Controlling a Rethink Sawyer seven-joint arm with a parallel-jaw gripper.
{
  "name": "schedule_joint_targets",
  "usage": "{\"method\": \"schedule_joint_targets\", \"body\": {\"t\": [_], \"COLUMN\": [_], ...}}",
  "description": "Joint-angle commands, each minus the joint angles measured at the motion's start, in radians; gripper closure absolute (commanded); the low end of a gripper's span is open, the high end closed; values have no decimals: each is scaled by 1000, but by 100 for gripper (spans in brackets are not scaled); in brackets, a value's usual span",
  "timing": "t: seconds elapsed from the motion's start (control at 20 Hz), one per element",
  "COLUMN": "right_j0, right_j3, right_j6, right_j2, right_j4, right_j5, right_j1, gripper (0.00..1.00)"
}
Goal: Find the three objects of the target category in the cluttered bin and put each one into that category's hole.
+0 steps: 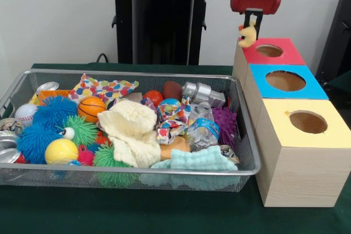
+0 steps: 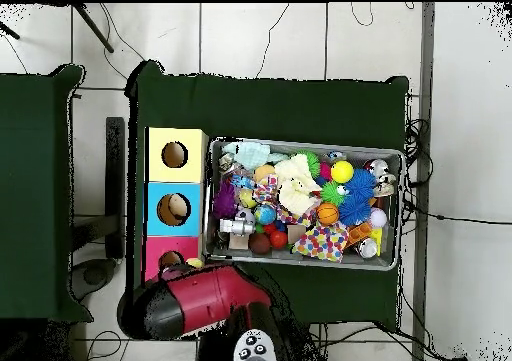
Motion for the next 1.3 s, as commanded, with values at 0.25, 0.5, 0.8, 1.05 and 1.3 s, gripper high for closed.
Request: {"method": "schedule_joint_targets", "body": {"t": [0.25,0.5,0.8,1.05,1.3], "right_j0": [111,170,189,178,167], "right_j3": [20,3,-17,-58,-100], "right_j6": [170,183,168,152,122], "right_j2": [-82,-119,-116,-91,-82], "right_j4": [-42,-6,44,89,123], "right_j5": [-218,-276,-232,-189,-117], "right_j1": [153,218,207,205,186], "gripper": [100,100,100,100,100]}}
